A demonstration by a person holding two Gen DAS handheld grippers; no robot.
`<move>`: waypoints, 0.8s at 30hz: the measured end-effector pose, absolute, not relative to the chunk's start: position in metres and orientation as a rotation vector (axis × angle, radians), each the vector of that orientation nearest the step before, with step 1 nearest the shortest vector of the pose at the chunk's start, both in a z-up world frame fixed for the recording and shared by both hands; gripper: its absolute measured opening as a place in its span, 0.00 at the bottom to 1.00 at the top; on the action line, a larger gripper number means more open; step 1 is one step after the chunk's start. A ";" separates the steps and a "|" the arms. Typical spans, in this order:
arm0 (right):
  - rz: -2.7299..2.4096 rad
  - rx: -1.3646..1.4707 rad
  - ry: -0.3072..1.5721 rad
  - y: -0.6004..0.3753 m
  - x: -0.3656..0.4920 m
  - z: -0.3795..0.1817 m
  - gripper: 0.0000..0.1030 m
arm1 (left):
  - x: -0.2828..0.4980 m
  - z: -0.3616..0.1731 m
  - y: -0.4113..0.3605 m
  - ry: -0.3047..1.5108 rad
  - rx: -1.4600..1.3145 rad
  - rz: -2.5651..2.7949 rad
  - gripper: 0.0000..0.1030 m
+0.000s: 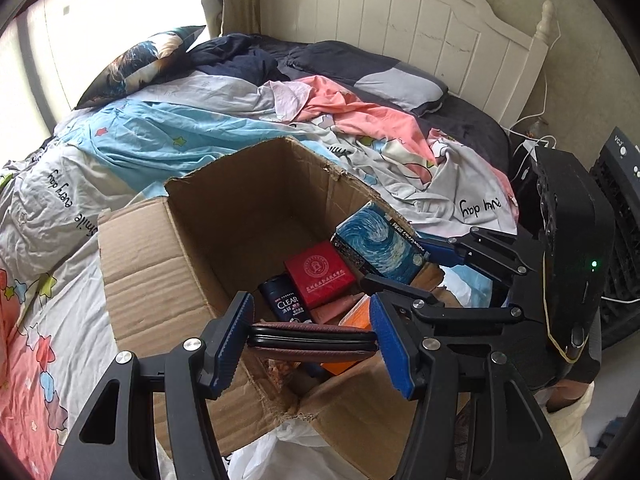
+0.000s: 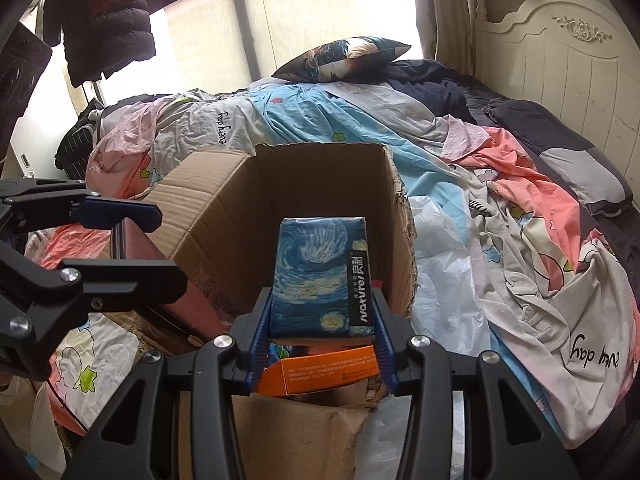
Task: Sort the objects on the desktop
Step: 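Lower the tissue pack and brown case into the box with both tools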
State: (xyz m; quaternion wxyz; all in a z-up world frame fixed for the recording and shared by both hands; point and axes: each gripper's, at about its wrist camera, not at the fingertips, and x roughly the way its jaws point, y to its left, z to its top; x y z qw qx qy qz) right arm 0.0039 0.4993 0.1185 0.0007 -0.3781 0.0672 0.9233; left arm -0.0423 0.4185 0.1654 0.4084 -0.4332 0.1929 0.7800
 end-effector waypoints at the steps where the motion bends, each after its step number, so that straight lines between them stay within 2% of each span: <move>1: 2.900 -1.188 0.211 0.499 0.003 0.118 0.41 | -0.043 0.164 0.419 0.488 -1.094 1.967 0.60; 24: 2.889 -1.216 0.193 0.493 0.004 0.114 0.41 | -0.042 0.158 0.419 0.476 -1.109 1.930 0.60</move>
